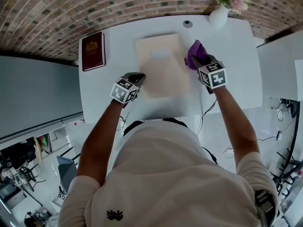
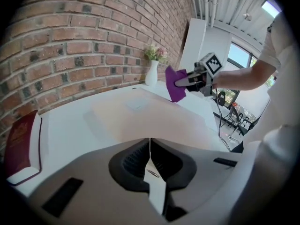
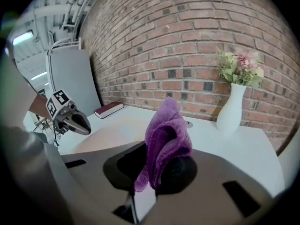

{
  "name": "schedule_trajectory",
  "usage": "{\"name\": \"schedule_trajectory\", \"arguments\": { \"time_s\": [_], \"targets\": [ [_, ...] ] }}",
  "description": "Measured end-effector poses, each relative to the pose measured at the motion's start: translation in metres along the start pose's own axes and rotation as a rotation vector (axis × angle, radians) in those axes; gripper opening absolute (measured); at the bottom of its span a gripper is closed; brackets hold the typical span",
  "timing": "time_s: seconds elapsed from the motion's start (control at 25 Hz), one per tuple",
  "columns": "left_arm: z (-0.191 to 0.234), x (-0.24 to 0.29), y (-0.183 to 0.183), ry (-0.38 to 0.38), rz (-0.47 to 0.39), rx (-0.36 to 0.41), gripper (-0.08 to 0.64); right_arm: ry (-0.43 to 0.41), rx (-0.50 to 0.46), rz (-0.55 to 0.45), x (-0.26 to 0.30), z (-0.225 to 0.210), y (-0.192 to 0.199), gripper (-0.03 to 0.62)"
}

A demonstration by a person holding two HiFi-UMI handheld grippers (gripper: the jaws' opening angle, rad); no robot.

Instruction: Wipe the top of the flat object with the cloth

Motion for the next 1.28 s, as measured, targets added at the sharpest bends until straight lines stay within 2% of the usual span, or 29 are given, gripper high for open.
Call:
{"name": "schedule_trajectory", "arguments": {
  "time_s": [0.16,0.32,0.64,0.84,1.04,1.28],
  "targets": [
    [0.001,-0.025,-0.008,0.023,-0.108,-0.073,0.025,0.028,0.058,0.002,-0.032,0.045,0.038,0.077],
    [-0.004,-0.062,-0.007,0.070,-0.197,-0.098,0.025,0.054,0.100,-0.001,-0.060,0.093,0.066,0.077],
    [-0.014,-0.145,0.037,0.198,-0.289,-0.137,0.025,0.044,0.087,-0.021,-0.066,0.207,0.078,0.077],
    [-0.026,-0.188,0.070,0.231,-0.286,-0.060,0.026,0.043,0.104,0.007,-0.057,0.274,0.091,0.077],
    [-0.031,-0.231,0.099,0.257,-0.321,-0.039,0.025,0.047,0.095,0.017,-0.052,0.341,0.101,0.077],
    [-0.045,-0.274,0.138,0.300,-0.338,0.013,0.025,0.072,0.117,-0.025,-0.056,0.405,0.114,0.077]
  ]
}}
Point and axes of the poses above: the fingertips, and each gripper's own axes: x forward along the fingers, z to its left, y out of its underside, the point moved 6 cm from there along -x, backward along the fingers, and after that the axes turned 14 degrees about -y, right-handed, at the moved point
